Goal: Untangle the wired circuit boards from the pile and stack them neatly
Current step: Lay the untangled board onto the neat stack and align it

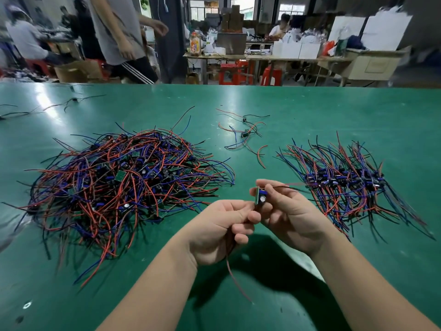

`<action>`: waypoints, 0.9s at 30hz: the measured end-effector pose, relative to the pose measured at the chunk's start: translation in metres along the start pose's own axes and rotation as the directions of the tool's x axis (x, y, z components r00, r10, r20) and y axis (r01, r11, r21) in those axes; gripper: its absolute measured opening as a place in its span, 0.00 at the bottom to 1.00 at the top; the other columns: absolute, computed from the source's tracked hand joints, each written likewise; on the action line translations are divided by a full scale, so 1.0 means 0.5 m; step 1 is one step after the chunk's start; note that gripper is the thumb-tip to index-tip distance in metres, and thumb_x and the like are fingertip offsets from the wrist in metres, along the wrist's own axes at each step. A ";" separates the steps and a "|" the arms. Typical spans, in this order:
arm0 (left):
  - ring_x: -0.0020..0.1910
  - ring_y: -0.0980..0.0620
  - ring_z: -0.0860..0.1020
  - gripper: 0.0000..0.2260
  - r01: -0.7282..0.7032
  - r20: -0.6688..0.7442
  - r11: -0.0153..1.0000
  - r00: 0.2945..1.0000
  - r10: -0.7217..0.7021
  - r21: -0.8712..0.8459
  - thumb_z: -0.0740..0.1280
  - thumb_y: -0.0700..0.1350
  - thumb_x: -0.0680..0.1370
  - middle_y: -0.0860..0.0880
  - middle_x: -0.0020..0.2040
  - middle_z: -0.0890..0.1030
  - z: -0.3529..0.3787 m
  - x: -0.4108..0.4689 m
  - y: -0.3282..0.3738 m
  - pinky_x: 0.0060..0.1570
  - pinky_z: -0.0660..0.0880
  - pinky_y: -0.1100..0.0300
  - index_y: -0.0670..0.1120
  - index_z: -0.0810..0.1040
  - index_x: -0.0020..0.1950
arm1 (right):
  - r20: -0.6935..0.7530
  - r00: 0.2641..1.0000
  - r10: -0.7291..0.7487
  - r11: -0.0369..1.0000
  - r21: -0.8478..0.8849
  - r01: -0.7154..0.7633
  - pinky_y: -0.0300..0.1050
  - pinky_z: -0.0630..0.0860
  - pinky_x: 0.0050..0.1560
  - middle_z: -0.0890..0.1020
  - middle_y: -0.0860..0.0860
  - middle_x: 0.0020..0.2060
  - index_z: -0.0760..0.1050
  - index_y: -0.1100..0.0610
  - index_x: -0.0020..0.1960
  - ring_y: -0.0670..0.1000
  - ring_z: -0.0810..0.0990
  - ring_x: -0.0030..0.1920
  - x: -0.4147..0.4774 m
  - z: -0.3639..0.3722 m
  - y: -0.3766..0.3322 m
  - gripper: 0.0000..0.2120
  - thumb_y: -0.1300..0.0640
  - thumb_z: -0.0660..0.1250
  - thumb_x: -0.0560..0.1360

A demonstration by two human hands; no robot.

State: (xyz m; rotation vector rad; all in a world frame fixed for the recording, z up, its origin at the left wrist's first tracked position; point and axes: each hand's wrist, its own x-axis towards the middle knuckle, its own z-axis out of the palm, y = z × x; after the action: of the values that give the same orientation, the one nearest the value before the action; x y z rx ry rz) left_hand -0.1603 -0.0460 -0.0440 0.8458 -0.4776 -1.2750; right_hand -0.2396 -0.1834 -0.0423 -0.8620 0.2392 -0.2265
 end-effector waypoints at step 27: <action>0.27 0.50 0.78 0.09 0.045 -0.299 0.868 0.947 0.121 0.495 0.73 0.44 0.74 0.40 0.34 0.82 0.018 0.014 -0.032 0.27 0.73 0.64 0.41 0.79 0.35 | -0.600 0.768 -0.225 0.973 -0.179 0.146 0.34 0.74 0.25 0.80 0.58 0.36 0.72 0.59 0.41 0.48 0.80 0.30 0.005 -0.100 -0.101 0.09 0.67 0.72 0.70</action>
State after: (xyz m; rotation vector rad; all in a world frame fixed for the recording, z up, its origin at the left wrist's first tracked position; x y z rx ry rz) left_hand -0.1755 -0.0562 -0.0518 1.4489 -0.5657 -0.9558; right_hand -0.2569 -0.2519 -0.0351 -0.9137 0.7948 -0.6944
